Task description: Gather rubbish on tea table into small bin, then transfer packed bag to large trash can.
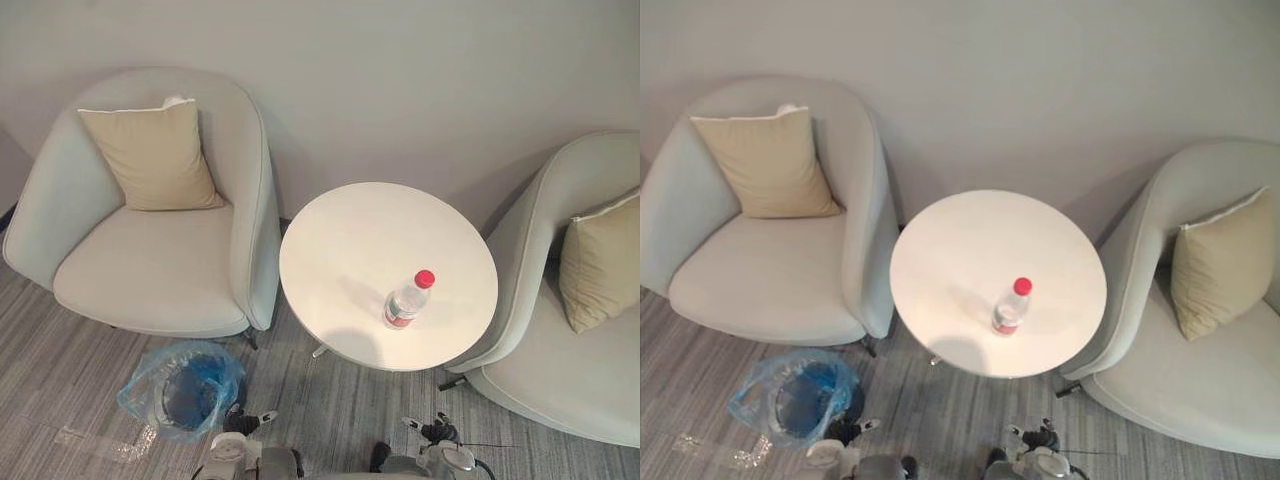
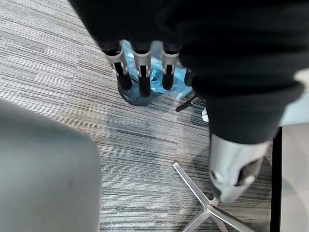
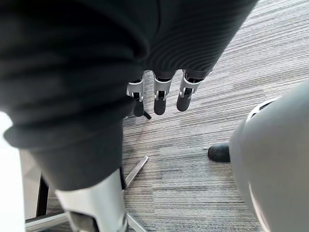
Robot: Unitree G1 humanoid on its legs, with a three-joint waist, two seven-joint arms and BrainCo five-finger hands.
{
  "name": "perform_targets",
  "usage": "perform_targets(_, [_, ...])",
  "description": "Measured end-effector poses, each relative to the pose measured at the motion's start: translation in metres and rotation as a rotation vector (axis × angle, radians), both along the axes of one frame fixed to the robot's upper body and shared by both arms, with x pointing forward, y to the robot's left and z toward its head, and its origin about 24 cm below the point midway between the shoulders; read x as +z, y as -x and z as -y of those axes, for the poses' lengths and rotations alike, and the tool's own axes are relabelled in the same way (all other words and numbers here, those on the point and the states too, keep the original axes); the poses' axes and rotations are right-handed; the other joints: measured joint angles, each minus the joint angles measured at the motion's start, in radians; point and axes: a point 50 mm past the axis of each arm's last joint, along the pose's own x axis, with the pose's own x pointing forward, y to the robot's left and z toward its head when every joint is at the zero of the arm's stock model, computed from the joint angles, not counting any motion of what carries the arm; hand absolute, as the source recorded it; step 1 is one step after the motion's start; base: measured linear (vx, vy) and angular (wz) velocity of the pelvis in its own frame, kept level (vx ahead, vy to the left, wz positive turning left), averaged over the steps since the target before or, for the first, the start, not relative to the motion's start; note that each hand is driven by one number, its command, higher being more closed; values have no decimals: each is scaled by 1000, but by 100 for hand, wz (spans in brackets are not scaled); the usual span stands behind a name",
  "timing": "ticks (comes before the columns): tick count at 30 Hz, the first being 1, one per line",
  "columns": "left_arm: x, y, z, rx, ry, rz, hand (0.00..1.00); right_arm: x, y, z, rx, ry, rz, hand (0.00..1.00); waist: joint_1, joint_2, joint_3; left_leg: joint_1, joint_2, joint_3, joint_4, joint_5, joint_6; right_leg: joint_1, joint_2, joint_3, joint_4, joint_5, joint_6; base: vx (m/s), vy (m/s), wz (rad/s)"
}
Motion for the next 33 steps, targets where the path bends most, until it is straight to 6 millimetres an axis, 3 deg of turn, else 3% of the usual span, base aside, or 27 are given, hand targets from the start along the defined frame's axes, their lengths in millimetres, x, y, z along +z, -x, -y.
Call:
perform_targets(5, [-1,2,2,-32,-12,-11,0,17,-18,3,55,63,124,0,-2,6,-11,15,1,-27,-13,4,3,32,12,1,-48,17,-7,53,-28,-1])
perform_targets(8, [-2,3,1,-34,-15,-17,0,44,-38,13,98,160,280,0,-4,3,-15,11,-2,-34,-20,12,8,33,13,11,-75,36,-12,5,-4,-11])
perform_targets(16, [-2,7,-2,-54,-34,-23,0,95,-50,21,178,350,517,0,-6,-16,-25,13,-9,-51,-22,16,14,65,15,10,-134,73,-8,-36,-2,3])
perform_targets(24, [0,4,-2,-116,-56,0,0,118,-62,9,292,453,628,0,-6,-17,-25,13,-15,-79,-92,59,8,49,14,2,-160,108,-11,-81,-24,5])
perform_targets(33, [2,3,-1,-142,-64,18,0,128,-76,4,297,472,685,0,-5,-13,-23,-5,-15,-99,-118,77,0,24,17,-5,-159,110,-11,-25,-19,3])
